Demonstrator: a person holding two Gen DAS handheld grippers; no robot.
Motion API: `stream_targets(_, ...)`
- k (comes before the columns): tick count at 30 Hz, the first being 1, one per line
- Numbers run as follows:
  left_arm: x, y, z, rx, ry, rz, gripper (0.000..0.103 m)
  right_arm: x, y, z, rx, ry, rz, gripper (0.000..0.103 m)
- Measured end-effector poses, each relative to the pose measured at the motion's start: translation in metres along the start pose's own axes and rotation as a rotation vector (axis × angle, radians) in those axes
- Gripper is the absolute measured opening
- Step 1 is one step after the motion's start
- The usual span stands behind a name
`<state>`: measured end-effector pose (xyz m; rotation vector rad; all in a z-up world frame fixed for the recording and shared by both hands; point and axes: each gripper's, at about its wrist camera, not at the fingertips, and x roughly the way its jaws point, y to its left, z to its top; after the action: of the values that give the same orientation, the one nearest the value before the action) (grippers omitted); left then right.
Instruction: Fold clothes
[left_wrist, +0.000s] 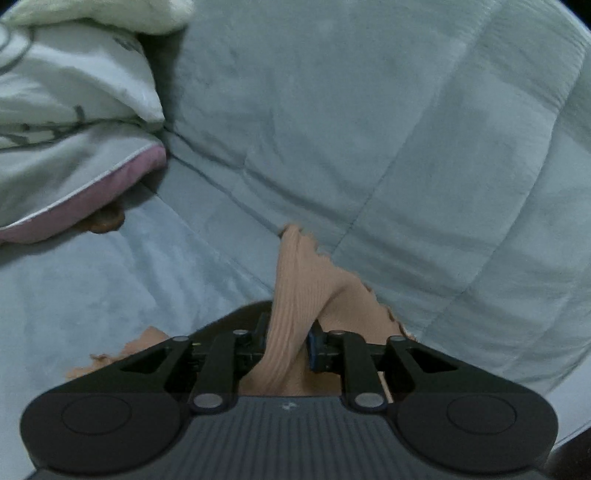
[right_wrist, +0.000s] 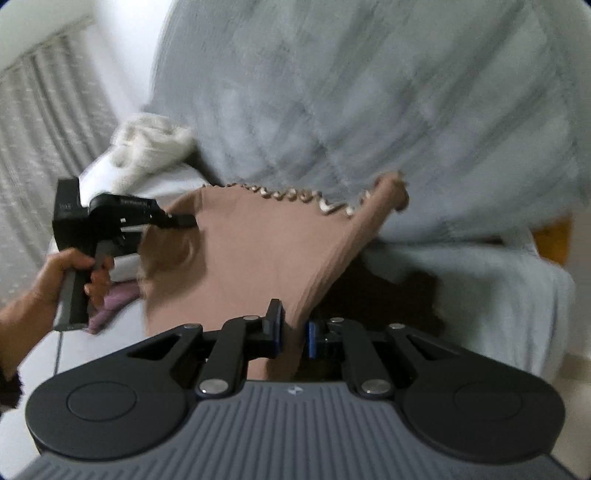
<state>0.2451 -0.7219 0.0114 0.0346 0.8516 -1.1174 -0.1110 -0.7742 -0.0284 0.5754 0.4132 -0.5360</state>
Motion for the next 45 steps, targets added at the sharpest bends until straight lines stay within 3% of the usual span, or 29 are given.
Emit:
stream_targets(2,0.012,-0.009,-0.016,0.15,-0.028,0.094,0.034,0.012,-0.006,-0.016,0.0,-0.013,-0.032,0.025)
stream_targets(4,-0.002,-0.011,-0.014,0.211,-0.106,0.147,0.049,0.023,-0.008,-0.031,-0.006,-0.039,-0.05,0.027)
stream_targets(6,-0.032,-0.002,-0.012,0.191,-0.247,0.191,0.081,0.021,-0.007,-0.032,-0.001,-0.057,-0.052,0.03)
stream_targets(7,-0.036,0.001,-0.011,0.189,-0.265,0.199,0.089,0.018,-0.007,-0.03,0.004,-0.058,-0.059,0.031)
stream_targets(8,-0.042,0.014,-0.008,0.182,-0.28,0.278,0.099,0.012,-0.008,-0.027,0.008,-0.067,-0.08,0.032)
stream_targets(10,-0.031,0.025,-0.007,0.203,-0.141,0.383,0.095,-0.01,-0.006,-0.022,0.008,-0.101,-0.145,0.034)
stream_targets(11,-0.026,0.029,-0.008,0.216,-0.088,0.425,0.086,-0.023,-0.004,-0.02,0.005,-0.123,-0.181,0.037)
stream_targets(12,-0.036,0.034,-0.016,0.212,-0.134,0.463,0.083,-0.034,0.0,-0.017,-0.001,-0.141,-0.202,0.037)
stream_targets(15,-0.067,0.045,-0.031,0.104,-0.265,0.426,0.083,-0.056,0.008,-0.014,-0.034,-0.168,-0.206,0.038)
stream_targets(16,-0.065,0.054,-0.037,0.099,-0.183,0.414,0.083,-0.061,0.016,-0.013,-0.062,-0.17,-0.181,0.039)
stream_targets(18,-0.054,0.057,-0.045,0.151,-0.076,0.47,0.083,-0.061,0.03,-0.013,-0.089,-0.169,-0.144,0.04)
stream_targets(20,-0.052,0.059,-0.051,0.169,-0.036,0.504,0.083,-0.066,0.038,-0.017,-0.104,-0.166,-0.117,0.04)
stream_targets(22,-0.054,0.06,-0.054,0.164,-0.008,0.526,0.084,-0.054,0.059,-0.025,-0.137,-0.131,-0.047,0.04)
stream_targets(24,-0.066,0.065,-0.053,0.112,-0.016,0.532,0.084,-0.04,0.07,-0.034,-0.182,-0.085,-0.036,0.041)
stream_targets(26,-0.08,0.064,-0.052,0.09,-0.048,0.525,0.084,-0.012,0.07,-0.048,-0.23,0.037,-0.099,0.041)
stream_targets(27,-0.084,0.06,-0.053,0.089,-0.053,0.522,0.084,-0.012,0.069,-0.048,-0.208,0.035,-0.106,0.041)
stream_targets(30,-0.145,0.054,-0.065,0.076,-0.106,0.477,0.089,-0.023,0.08,-0.036,-0.178,0.027,-0.1,0.042)
stream_targets(31,-0.16,0.05,-0.07,0.072,-0.119,0.478,0.09,-0.029,0.088,-0.032,-0.183,0.023,-0.086,0.045)
stream_targets(32,-0.174,0.047,-0.074,0.068,-0.132,0.479,0.097,-0.033,0.097,-0.028,-0.195,0.023,-0.066,0.056)
stream_targets(34,-0.226,0.044,-0.097,0.055,-0.129,0.533,0.102,-0.041,0.113,-0.025,-0.217,0.022,-0.037,0.075)
stream_targets(36,-0.258,0.041,-0.112,0.047,-0.12,0.575,0.102,-0.051,0.151,-0.024,-0.273,0.046,0.01,0.081)
stream_targets(38,-0.314,0.044,-0.143,0.024,-0.085,0.682,0.102,-0.055,0.18,-0.029,-0.311,0.086,0.041,0.09)
stream_targets(40,-0.341,0.047,-0.16,0.007,-0.076,0.716,0.102,-0.06,0.218,-0.042,-0.353,0.125,0.085,0.092)
stream_targets(45,-0.453,0.073,-0.245,-0.1,0.001,0.885,0.102,-0.09,0.314,-0.096,-0.476,0.175,0.196,0.092)
